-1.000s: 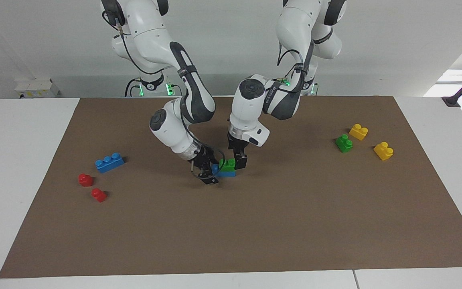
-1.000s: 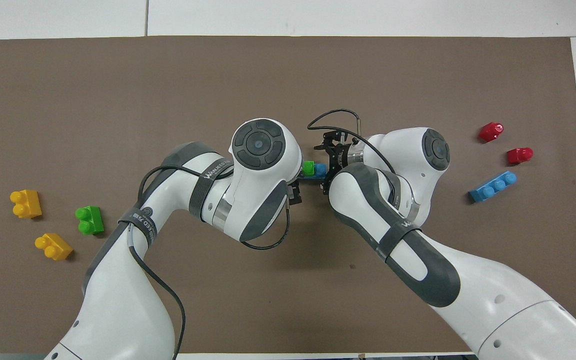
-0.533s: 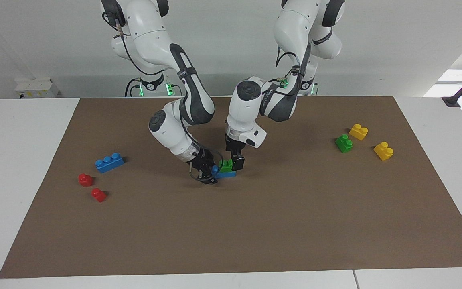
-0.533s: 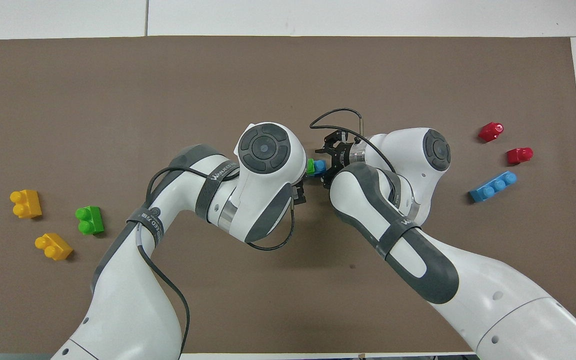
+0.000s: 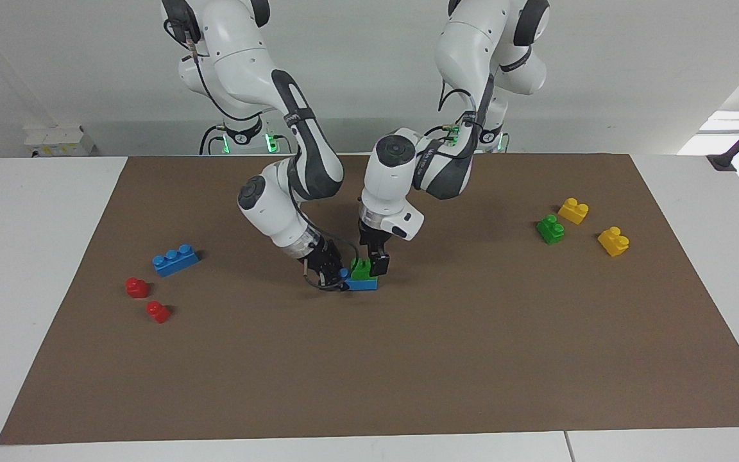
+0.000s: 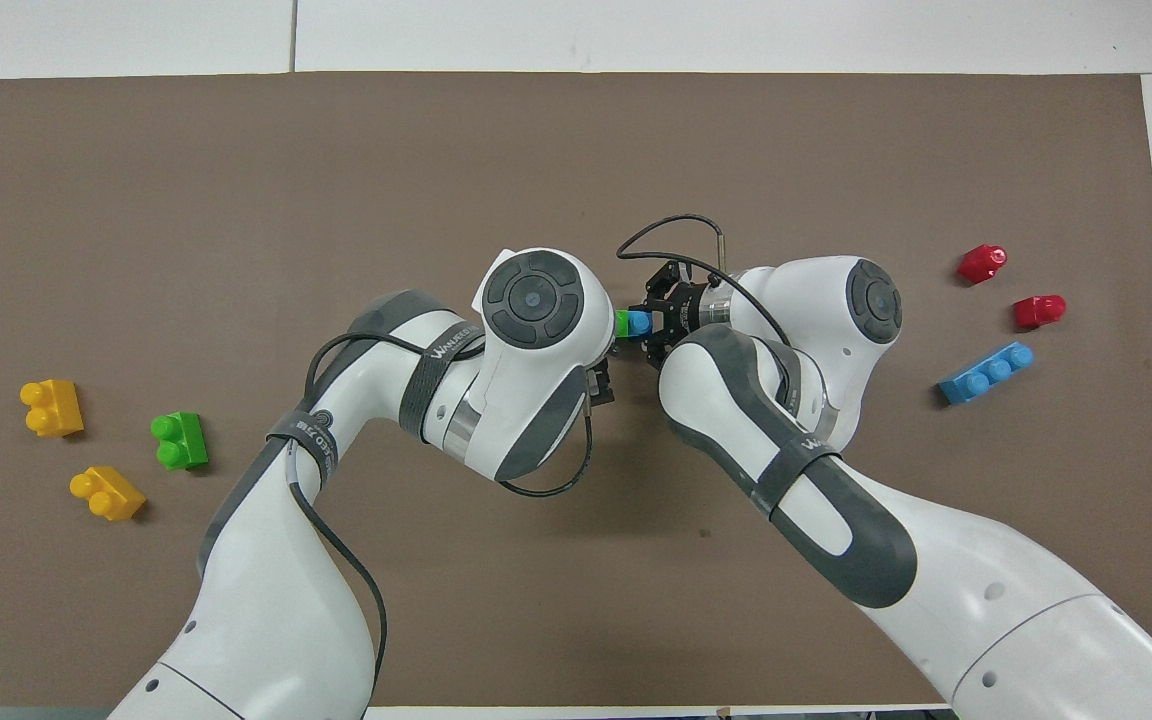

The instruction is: Remove green block with left arm and hold with right

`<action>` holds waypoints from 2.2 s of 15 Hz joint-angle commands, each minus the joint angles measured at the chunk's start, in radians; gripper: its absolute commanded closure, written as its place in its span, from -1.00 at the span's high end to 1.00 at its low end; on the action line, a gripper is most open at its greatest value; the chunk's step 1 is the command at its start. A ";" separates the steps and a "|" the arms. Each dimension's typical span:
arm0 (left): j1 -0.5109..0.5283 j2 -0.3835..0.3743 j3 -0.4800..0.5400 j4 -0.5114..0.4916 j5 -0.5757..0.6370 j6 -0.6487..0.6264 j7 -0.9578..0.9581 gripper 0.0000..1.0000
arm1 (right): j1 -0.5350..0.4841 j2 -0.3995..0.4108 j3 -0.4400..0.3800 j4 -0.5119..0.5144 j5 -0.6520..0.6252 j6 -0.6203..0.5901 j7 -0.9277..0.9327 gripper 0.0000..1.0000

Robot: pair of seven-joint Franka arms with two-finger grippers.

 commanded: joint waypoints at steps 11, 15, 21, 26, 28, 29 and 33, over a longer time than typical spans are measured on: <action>-0.033 0.004 0.019 -0.012 0.090 0.052 -0.120 0.88 | -0.005 0.009 0.005 0.000 0.027 0.035 -0.036 -1.00; -0.035 0.015 0.019 -0.024 0.093 0.079 -0.141 0.85 | -0.003 0.009 0.005 0.000 0.027 0.035 -0.036 -1.00; -0.041 0.018 0.019 -0.020 0.140 0.082 -0.157 -0.92 | -0.003 0.009 0.003 0.000 0.027 0.037 -0.037 -1.00; -0.032 0.003 0.014 -0.027 0.168 0.081 -0.147 -1.00 | -0.005 0.011 0.003 -0.003 0.027 0.049 -0.047 -1.00; -0.032 -0.022 0.012 -0.029 0.168 0.052 -0.147 -1.00 | -0.005 0.011 0.003 -0.006 0.027 0.049 -0.048 -1.00; -0.032 -0.043 0.012 -0.043 0.168 0.038 -0.147 -1.00 | -0.005 0.011 0.003 -0.006 0.027 0.051 -0.048 -1.00; -0.025 -0.201 0.012 -0.153 0.167 0.024 -0.147 -1.00 | -0.005 0.011 0.003 -0.006 0.027 0.051 -0.048 -1.00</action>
